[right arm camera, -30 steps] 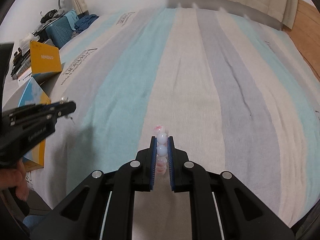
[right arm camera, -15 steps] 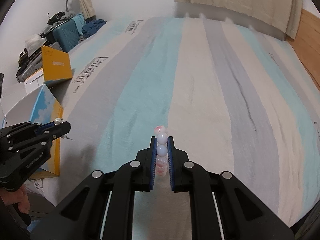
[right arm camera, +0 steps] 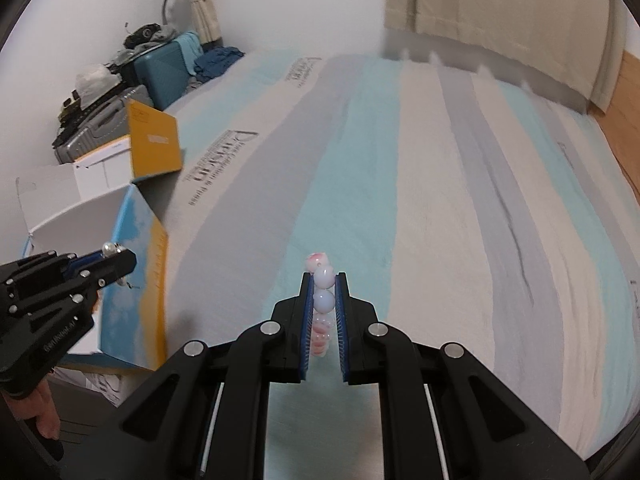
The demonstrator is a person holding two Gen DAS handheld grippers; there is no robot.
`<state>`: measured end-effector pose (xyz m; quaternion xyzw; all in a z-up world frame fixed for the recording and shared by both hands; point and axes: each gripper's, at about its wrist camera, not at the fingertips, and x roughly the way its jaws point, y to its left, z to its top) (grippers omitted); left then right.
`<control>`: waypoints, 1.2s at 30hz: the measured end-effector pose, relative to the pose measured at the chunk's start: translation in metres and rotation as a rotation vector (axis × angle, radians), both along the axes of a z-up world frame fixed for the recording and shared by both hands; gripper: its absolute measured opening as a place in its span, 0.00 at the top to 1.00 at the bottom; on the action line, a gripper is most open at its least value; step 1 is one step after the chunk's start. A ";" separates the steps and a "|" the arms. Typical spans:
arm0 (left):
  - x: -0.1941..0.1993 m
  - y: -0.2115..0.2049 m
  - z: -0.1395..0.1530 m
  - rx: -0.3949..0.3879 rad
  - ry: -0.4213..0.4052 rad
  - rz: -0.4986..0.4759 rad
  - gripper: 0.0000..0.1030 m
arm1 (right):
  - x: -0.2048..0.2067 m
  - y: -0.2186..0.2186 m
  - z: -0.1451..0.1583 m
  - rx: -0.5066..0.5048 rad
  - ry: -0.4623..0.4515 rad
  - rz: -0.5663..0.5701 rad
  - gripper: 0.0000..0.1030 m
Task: Organize jewelry
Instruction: 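Carry the pearl earrings and pink bracelet over the white box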
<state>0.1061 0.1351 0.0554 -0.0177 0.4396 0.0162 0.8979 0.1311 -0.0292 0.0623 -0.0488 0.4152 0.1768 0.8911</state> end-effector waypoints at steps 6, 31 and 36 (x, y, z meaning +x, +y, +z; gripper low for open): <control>-0.013 0.016 0.014 -0.007 -0.027 0.014 0.90 | -0.006 0.029 0.024 0.000 -0.036 0.045 0.90; -0.084 0.179 -0.010 -0.060 0.031 0.272 0.90 | -0.064 0.223 0.029 -0.035 -0.038 0.347 0.91; -0.092 0.206 -0.034 -0.075 0.095 0.315 0.90 | -0.071 0.258 0.000 -0.049 0.027 0.396 0.91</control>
